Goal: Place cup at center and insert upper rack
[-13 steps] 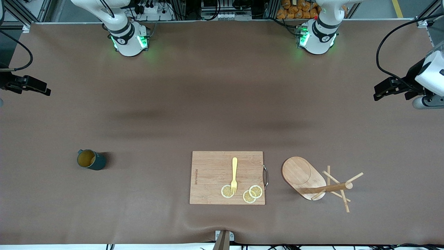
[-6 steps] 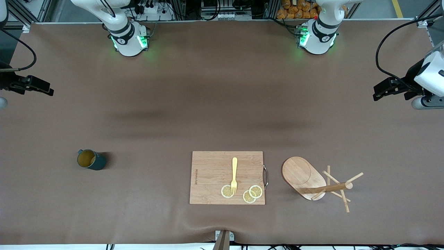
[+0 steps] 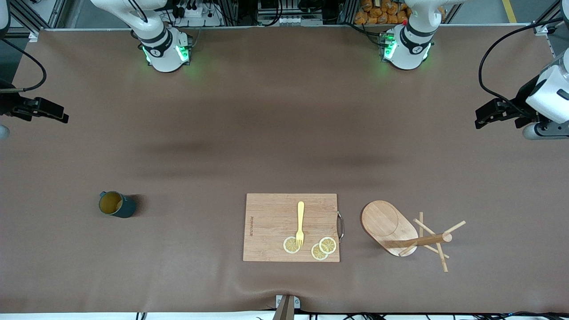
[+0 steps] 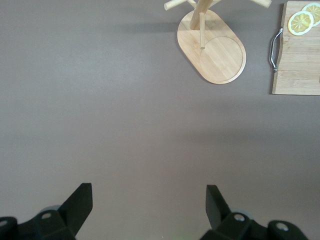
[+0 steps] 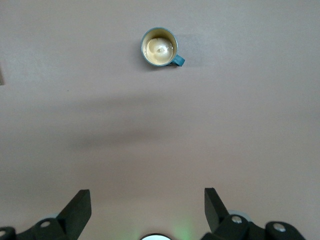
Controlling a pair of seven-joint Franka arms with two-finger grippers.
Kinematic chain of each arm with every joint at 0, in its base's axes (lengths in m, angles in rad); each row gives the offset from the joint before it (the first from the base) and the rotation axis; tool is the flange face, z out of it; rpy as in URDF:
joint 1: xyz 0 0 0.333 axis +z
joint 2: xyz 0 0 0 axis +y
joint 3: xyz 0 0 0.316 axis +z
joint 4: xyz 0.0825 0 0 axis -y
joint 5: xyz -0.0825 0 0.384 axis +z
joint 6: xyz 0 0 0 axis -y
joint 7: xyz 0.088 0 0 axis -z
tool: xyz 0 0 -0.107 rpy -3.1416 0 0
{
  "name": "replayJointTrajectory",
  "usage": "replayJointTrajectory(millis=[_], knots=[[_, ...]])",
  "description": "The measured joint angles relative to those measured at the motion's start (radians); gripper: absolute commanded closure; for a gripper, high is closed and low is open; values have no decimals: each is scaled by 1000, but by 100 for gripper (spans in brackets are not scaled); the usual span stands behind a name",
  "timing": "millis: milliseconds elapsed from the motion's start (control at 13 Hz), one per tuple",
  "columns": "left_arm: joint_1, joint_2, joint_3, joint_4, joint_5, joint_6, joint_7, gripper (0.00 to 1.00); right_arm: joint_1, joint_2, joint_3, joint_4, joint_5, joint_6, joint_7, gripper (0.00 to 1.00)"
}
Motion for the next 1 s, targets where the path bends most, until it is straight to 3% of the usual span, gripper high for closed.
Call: replayJointTrajectory(millis=[1000], knots=[[-23, 8, -2, -6, 0, 0, -25, 0, 1, 6, 1, 0, 0, 0, 2, 0]])
